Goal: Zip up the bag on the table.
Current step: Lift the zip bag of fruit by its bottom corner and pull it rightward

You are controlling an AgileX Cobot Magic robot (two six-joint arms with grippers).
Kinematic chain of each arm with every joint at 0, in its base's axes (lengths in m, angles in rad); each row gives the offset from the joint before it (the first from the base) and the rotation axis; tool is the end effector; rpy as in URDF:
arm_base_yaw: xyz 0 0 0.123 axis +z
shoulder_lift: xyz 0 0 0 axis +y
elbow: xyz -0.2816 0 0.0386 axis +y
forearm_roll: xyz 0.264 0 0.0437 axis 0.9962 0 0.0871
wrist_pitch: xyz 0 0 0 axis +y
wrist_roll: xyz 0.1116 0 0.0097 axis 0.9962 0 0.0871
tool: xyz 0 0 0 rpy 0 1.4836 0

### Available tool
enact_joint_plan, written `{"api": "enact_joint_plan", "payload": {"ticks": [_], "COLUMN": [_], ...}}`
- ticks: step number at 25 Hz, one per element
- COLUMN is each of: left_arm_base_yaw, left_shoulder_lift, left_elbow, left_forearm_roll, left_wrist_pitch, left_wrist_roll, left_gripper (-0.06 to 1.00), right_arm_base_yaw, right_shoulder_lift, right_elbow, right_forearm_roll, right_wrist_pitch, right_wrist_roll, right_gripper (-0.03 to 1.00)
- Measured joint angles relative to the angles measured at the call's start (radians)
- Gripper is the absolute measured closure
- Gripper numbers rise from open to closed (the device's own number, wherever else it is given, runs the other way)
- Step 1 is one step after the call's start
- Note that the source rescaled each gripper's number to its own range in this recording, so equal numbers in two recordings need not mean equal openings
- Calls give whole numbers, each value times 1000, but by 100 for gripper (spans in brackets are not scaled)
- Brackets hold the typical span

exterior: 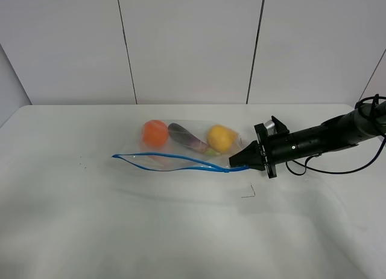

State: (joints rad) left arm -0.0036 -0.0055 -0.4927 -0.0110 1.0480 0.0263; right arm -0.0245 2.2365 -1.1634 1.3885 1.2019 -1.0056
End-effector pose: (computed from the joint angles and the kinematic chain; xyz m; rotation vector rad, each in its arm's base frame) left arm 0.0294 -0.0012 0.2746 0.0308 2.0331 0.0011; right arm 0.3776 0.0936 0.0654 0.0268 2.5540 1.6790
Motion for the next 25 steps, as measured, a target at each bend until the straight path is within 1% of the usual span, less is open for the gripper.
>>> {"api": "enact_joint_plan", "payload": {"ticks": [3, 7, 16, 25], "left_arm_base_yaw": [0, 0, 0, 0], "left_shoulder_lift": [0, 0, 0, 0], "left_elbow": [0, 0, 0, 0], "left_forearm_roll": [0, 0, 0, 0], "left_wrist_pitch": [0, 0, 0, 0], "left_wrist_roll": [0, 0, 0, 0], "left_gripper": [11, 11, 11, 11], "right_arm_base_yaw": [0, 0, 0, 0], "right_shoulder_lift": [-1, -3, -93, -93], "right_elbow": [0, 0, 0, 0], "right_forearm_roll": [30, 34, 41, 40], "right_wrist_pitch": [0, 1, 0, 0], "right_wrist_roll": [47, 96, 126, 129], "right_gripper": [97, 97, 97, 97]}}
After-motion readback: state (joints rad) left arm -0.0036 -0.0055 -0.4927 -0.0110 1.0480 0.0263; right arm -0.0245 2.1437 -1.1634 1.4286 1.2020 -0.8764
